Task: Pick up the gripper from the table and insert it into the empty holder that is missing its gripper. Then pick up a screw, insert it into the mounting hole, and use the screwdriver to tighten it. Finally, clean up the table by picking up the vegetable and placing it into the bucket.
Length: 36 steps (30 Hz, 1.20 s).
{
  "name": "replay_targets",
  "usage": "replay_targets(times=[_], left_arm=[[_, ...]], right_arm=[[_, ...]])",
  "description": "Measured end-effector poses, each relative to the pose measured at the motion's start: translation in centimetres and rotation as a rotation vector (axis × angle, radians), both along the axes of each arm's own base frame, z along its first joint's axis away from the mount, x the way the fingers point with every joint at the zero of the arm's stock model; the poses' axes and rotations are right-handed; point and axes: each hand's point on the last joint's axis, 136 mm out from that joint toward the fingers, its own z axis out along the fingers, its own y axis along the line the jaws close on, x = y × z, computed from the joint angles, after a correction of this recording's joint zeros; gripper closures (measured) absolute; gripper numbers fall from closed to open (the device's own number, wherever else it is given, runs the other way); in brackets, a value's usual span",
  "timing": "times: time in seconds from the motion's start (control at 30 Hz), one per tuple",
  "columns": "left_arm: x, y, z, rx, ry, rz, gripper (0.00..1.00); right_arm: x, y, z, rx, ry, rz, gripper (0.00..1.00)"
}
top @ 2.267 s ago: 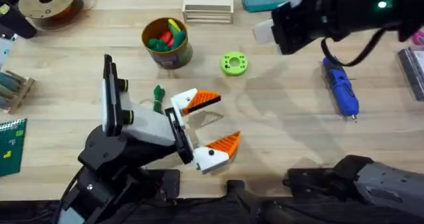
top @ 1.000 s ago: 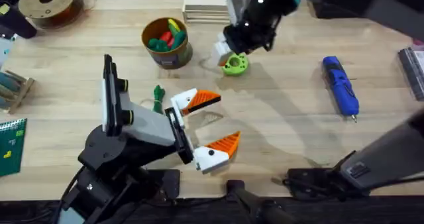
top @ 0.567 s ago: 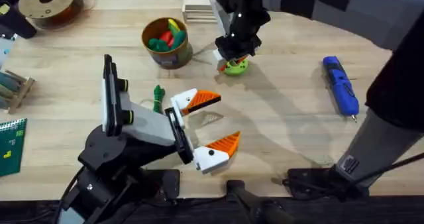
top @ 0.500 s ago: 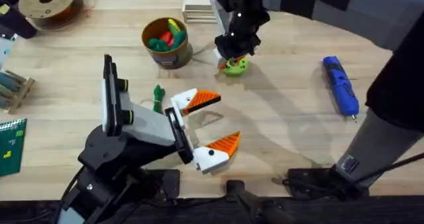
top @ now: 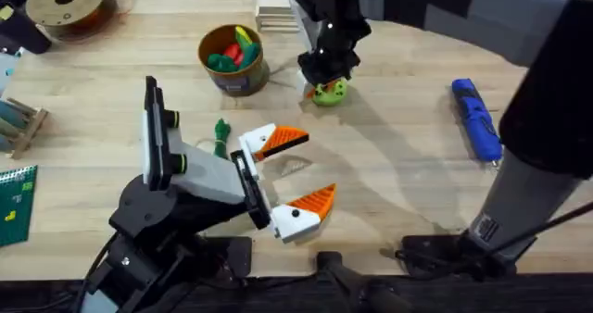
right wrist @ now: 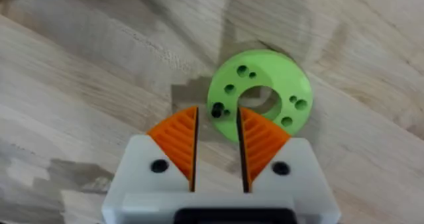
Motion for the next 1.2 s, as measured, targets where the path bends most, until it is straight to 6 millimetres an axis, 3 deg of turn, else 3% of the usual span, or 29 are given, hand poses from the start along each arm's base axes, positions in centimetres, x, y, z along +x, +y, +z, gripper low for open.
replay_targets(times=[0.17, 0.63, 0.77, 1.07, 1.2], left_arm=[[0.0, 0.0, 0.0, 0.000, 0.000, 0.000, 0.014], [0.0, 0.0, 0.0, 0.000, 0.000, 0.000, 0.014], [0.0, 0.0, 0.0, 0.000, 0.000, 0.000, 0.013], [0.0, 0.0, 0.0, 0.000, 0.000, 0.000, 0.014], [0.0, 0.0, 0.0, 0.000, 0.000, 0.000, 0.013]], right_arm=[[0.2, 0.1, -1.0, -0.008, 0.010, 0.000, 0.681], [0.4, 0.1, -1.0, -0.009, 0.000, -0.001, 0.846], [0.5, 0.2, -1.1, -0.010, -0.001, 0.002, 0.984], [0.5, 0.1, -1.0, -0.013, 0.001, 0.002, 0.994], [0.3, 0.0, 0.0, -0.024, 0.014, 0.012, 0.994]])
